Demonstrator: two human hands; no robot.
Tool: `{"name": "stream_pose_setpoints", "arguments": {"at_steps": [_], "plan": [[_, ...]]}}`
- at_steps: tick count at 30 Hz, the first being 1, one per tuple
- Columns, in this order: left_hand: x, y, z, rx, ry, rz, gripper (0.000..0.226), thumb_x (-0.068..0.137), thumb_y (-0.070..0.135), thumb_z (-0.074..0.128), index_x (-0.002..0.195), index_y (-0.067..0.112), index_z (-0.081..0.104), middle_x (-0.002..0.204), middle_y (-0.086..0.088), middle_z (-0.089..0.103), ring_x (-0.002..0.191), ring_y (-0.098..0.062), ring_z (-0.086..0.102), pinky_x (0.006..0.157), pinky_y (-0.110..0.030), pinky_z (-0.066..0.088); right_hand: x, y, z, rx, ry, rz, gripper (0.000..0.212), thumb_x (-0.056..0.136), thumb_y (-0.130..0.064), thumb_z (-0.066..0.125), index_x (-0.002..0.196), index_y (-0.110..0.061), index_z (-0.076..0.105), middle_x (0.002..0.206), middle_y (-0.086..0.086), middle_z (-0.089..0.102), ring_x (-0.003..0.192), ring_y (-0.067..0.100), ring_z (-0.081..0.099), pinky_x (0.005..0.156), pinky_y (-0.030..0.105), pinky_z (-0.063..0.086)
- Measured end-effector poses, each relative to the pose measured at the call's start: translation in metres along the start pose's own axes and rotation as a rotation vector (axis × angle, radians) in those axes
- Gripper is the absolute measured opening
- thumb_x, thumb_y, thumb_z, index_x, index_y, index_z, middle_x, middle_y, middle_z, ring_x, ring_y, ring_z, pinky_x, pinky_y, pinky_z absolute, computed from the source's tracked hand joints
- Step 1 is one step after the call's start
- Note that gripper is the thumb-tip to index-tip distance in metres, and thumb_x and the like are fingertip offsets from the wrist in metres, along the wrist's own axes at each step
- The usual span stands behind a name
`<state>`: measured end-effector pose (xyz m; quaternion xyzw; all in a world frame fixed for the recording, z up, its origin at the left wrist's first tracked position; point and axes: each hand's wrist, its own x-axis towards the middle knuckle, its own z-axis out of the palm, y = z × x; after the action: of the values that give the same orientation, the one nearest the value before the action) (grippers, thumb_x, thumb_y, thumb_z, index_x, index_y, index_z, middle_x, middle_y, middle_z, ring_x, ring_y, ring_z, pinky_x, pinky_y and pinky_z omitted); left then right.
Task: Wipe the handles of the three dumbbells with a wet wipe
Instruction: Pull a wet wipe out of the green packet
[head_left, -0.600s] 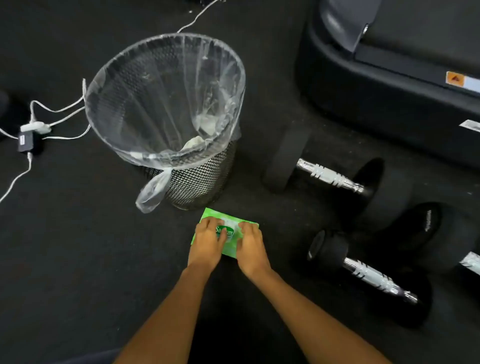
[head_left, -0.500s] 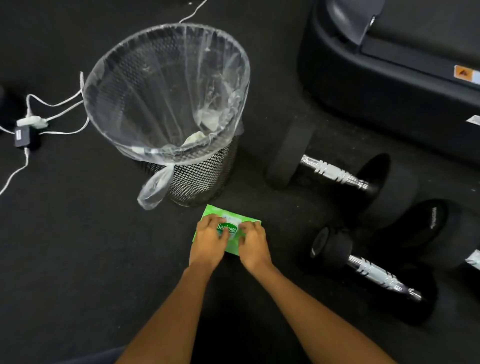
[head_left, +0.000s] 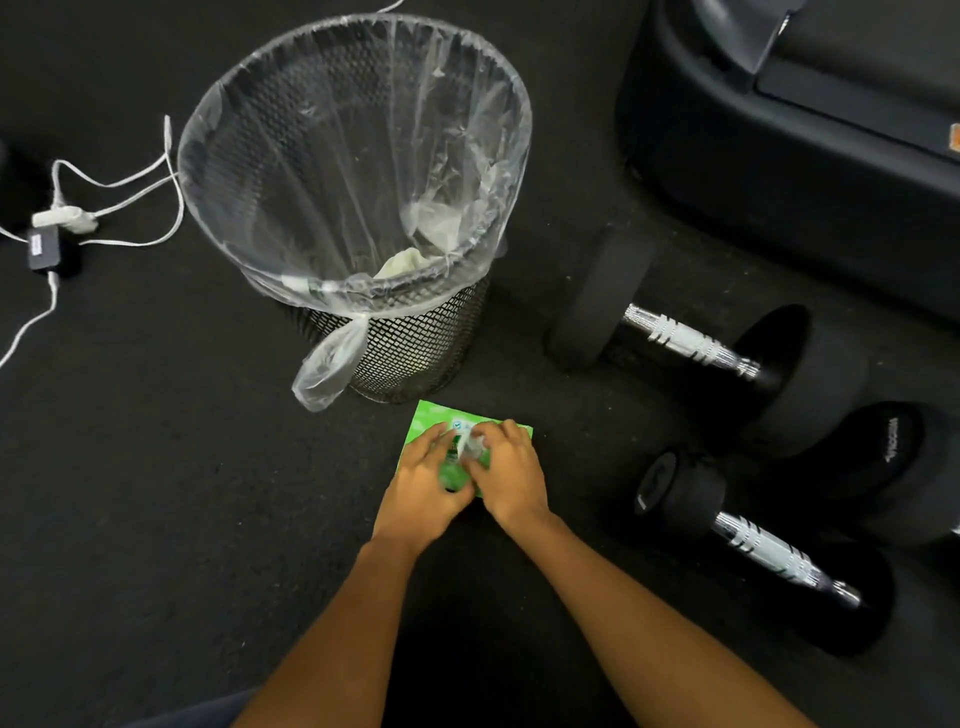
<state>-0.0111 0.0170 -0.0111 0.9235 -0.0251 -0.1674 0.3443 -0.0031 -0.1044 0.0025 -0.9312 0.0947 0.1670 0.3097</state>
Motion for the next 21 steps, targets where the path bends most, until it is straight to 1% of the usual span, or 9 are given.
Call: {"name": "stream_pose_setpoints", "arguments": {"at_steps": [2,5,7,10,15,18,21], "plan": [[0.000,-0.002,0.001,0.041,-0.002,0.019,0.056,0.086,0.021,0.063,0.138,0.014,0.043,0.148,0.005,0.031,0.134,-0.012,0.029,0.103,-0.028,0.032,-0.001,-0.002,0.002,-0.073,0.010,-0.015,0.035,0.091,-0.021,0.053,0.125,-0.014,0.048,0.128,0.005,0.046,0.121,0.020,0.039,0.101,0.031,0.035],[0.004,-0.004,0.003,0.020,0.051,0.015,0.043,0.091,0.013,0.054,0.133,0.008,0.050,0.145,0.000,0.039,0.132,-0.014,0.036,0.104,-0.026,0.032,0.000,-0.003,0.004,-0.181,-0.002,-0.033,0.038,0.092,-0.020,0.052,0.128,-0.010,0.045,0.132,0.007,0.043,0.124,0.021,0.037,0.103,0.032,0.035],[0.006,-0.006,0.003,0.020,0.058,0.020,0.039,0.092,0.012,0.052,0.131,0.006,0.052,0.143,-0.003,0.042,0.131,-0.014,0.038,0.105,-0.027,0.033,0.000,-0.005,0.005,-0.233,-0.015,-0.060,0.037,0.093,-0.020,0.051,0.128,-0.009,0.045,0.132,0.008,0.044,0.124,0.022,0.037,0.104,0.031,0.033],[0.005,-0.005,0.004,0.033,0.044,0.025,0.040,0.093,0.011,0.051,0.132,0.006,0.050,0.145,-0.002,0.039,0.133,-0.014,0.035,0.105,-0.025,0.032,0.002,-0.008,0.005,-0.255,-0.005,-0.060,0.033,0.093,-0.015,0.049,0.126,-0.008,0.047,0.132,0.009,0.045,0.123,0.023,0.038,0.102,0.032,0.034],[0.002,-0.002,0.006,0.130,0.014,0.031,0.047,0.093,0.011,0.051,0.139,0.010,0.040,0.150,0.001,0.028,0.136,-0.013,0.026,0.107,-0.028,0.033,0.010,-0.009,-0.001,-0.329,-0.044,-0.130,0.039,0.092,-0.013,0.049,0.129,-0.003,0.043,0.135,0.012,0.041,0.123,0.025,0.036,0.103,0.033,0.033],[0.001,-0.001,0.007,0.145,0.017,0.038,0.049,0.093,0.009,0.050,0.140,0.009,0.037,0.150,0.000,0.027,0.137,-0.014,0.025,0.108,-0.026,0.030,0.011,-0.010,0.000,-0.348,-0.046,-0.123,0.037,0.095,-0.014,0.044,0.129,-0.002,0.041,0.134,0.013,0.042,0.123,0.025,0.037,0.102,0.033,0.035],[0.002,-0.001,0.007,0.155,0.011,0.049,0.053,0.093,0.007,0.051,0.143,0.009,0.033,0.151,-0.002,0.026,0.138,-0.014,0.023,0.110,-0.022,0.022,0.011,-0.013,0.003,-0.377,-0.033,-0.143,0.034,0.096,-0.011,0.040,0.129,-0.004,0.039,0.132,0.013,0.043,0.123,0.026,0.038,0.100,0.034,0.037]]}}
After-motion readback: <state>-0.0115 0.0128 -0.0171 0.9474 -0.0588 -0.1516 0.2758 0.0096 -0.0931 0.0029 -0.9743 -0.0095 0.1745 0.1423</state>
